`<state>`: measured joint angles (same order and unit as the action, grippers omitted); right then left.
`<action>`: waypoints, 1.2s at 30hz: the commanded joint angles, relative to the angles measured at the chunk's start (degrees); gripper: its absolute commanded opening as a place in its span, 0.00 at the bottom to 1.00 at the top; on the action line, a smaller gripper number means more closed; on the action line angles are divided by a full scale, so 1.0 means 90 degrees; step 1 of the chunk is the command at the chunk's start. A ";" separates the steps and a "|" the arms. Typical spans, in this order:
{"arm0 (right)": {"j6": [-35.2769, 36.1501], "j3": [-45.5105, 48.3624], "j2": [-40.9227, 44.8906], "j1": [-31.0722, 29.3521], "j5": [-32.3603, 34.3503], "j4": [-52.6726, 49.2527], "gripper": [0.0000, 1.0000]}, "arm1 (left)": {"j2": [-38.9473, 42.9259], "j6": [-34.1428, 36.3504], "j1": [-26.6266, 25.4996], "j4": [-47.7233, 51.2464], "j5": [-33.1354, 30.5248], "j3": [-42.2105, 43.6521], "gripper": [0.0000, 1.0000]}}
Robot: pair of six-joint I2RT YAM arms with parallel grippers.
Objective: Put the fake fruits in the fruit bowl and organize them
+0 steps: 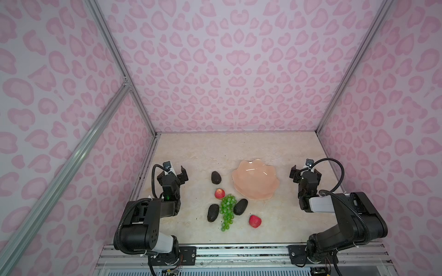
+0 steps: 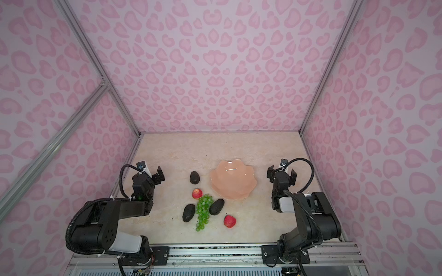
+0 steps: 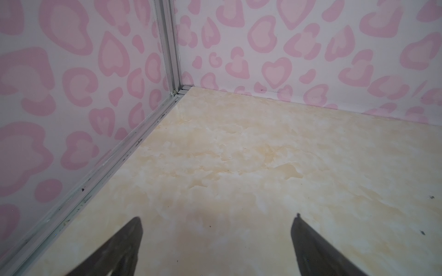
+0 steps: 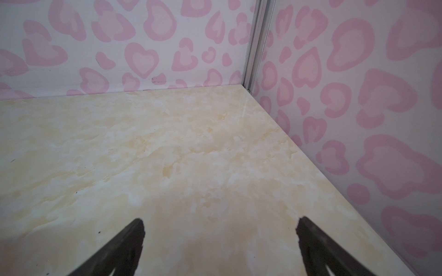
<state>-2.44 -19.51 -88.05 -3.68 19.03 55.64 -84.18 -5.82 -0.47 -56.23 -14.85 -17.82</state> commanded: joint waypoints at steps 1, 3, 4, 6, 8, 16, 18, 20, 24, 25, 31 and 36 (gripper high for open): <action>-0.0049 0.0028 -0.0005 -0.0009 -0.0020 0.0037 1.00 | 0.0009 0.0050 0.0004 -0.0159 0.0000 0.0006 0.98; -0.0042 0.0023 -0.0011 -0.0006 -0.0019 0.0039 1.00 | 0.0002 0.0051 0.0003 -0.0159 -0.0002 0.0005 0.98; -0.0042 0.0015 -0.0011 -0.0003 -0.0018 0.0029 1.00 | 0.0008 0.0048 0.0003 -0.0159 0.0003 0.0002 0.98; -0.0042 0.0028 -0.0009 -0.0010 -0.0016 0.0033 1.00 | 0.0005 0.0047 0.0008 -0.0159 0.0000 0.0001 0.98; -0.0045 0.0025 -0.0012 -0.0007 -0.0018 0.0037 1.00 | 0.0005 0.0048 0.0003 -0.0159 0.0006 0.0002 0.98; -0.0051 0.0009 -0.0017 -0.0004 -0.0024 0.0009 1.00 | -0.0003 0.0049 0.0013 -0.0139 0.0017 -0.0016 0.98; -0.0044 0.0009 -0.0021 -0.0013 -0.0024 0.0002 1.00 | -0.0007 0.0051 0.0013 -0.0138 0.0013 -0.0017 0.98; -0.0051 0.0009 -0.0016 -0.0005 -0.0024 0.0011 1.00 | 0.0001 0.0047 0.0013 -0.0138 0.0018 -0.0017 0.98; -0.0051 0.0016 -0.0018 -0.0002 -0.0024 0.0015 1.00 | 0.0009 0.0044 0.0013 -0.0158 0.0020 0.0005 0.97; -0.0051 0.0019 -0.0011 -0.0006 -0.0024 0.0012 1.00 | 0.0023 0.0048 0.0013 -0.0158 0.0021 0.0001 0.97; 0.0023 -0.0064 0.0347 -0.0152 0.0498 -0.0223 1.00 | 0.0460 0.0094 0.0004 0.0624 0.0053 -0.0275 1.00; -0.0884 -0.1745 0.1965 -0.0218 0.0306 -0.3839 1.00 | 0.1890 -0.0796 0.0013 0.3306 0.0135 -0.1566 0.97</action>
<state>-3.64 -28.49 -75.40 -5.67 22.24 39.68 -71.48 -7.40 -0.45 -39.07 -14.83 -27.68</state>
